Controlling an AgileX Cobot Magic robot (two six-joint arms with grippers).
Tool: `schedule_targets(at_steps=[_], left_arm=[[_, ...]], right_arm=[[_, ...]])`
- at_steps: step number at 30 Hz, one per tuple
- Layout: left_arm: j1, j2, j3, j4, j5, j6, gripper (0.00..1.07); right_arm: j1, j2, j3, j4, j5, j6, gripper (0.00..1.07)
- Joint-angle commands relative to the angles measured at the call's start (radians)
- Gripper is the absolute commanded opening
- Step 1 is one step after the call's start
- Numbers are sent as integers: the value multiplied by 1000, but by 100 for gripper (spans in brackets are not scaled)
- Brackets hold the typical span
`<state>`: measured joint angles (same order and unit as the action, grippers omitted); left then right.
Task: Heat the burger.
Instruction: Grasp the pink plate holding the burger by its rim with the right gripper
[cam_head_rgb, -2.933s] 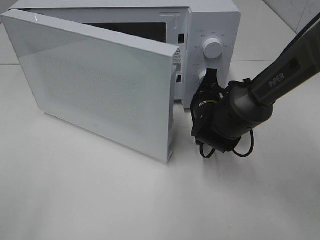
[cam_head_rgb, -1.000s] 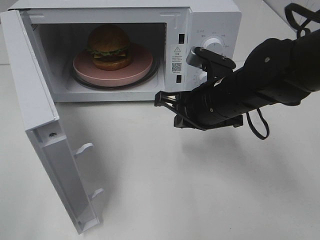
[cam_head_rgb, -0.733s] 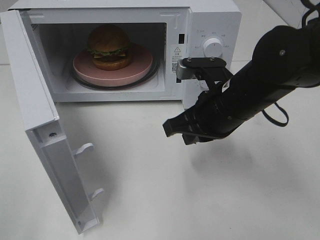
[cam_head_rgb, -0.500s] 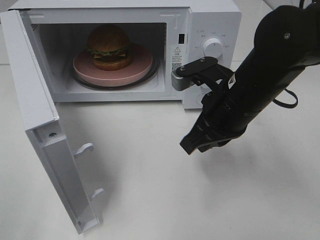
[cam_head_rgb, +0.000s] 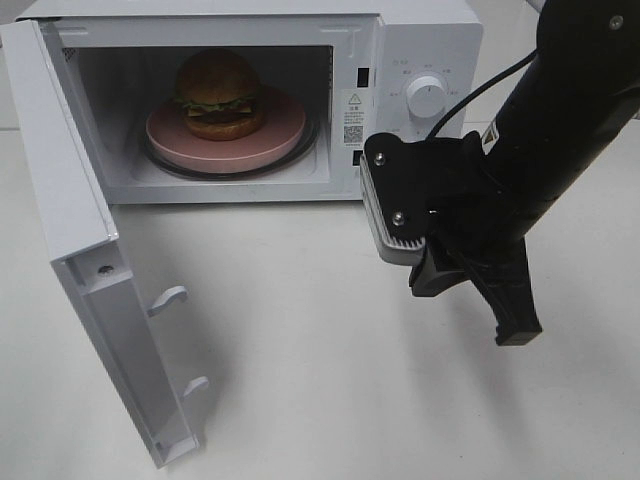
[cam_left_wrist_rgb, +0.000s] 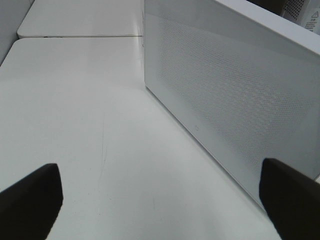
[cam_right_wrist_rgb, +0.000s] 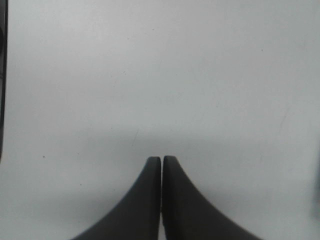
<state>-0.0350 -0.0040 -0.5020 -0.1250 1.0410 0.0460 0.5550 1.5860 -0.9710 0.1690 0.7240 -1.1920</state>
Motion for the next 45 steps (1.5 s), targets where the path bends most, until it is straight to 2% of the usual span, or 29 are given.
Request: schedule_targets(at_steps=[1, 6, 9, 10, 13, 15, 16, 17, 18, 19, 21, 23, 28, 45], left_arm=[[3, -20, 1, -4, -3, 1, 100], [3, -20, 1, -4, -3, 1, 100], [3, -20, 1, -4, -3, 1, 100], [3, -20, 1, -4, -3, 1, 100], [3, -20, 1, -4, -3, 1, 100], [3, -20, 1, -4, -3, 1, 100], [3, -20, 1, -4, -3, 1, 100], [3, -20, 1, -4, -3, 1, 100], [3, -20, 1, -4, -3, 1, 100], [3, -20, 1, -4, -3, 1, 100], [3, -20, 1, -4, -3, 1, 100], [3, -20, 1, -4, -3, 1, 100], [3, -20, 1, -4, -3, 1, 100], [3, -20, 1, -4, -3, 1, 100]], right_arm=[[-4, -14, -4, -20, 13, -229, 4], [-4, -14, -16, -91, 12, -273, 9], [5, -14, -40, -140, 7, -265, 17], [20, -14, -57, -180, -2, -251, 26], [35, -14, -75, -212, -20, -234, 30], [53, -14, -93, -254, -59, -201, 55], [53, -14, -93, -254, -59, -201, 55], [57, -14, -98, -267, -67, -182, 62], [67, -11, -107, -280, -81, -140, 72], [67, -11, -107, -280, -81, -140, 72], [77, -7, -116, -281, -94, -71, 85], [78, -7, -117, -282, -113, -50, 89], [78, 21, -130, -282, -138, -29, 88], [125, 218, -300, -316, -316, 68, 86]])
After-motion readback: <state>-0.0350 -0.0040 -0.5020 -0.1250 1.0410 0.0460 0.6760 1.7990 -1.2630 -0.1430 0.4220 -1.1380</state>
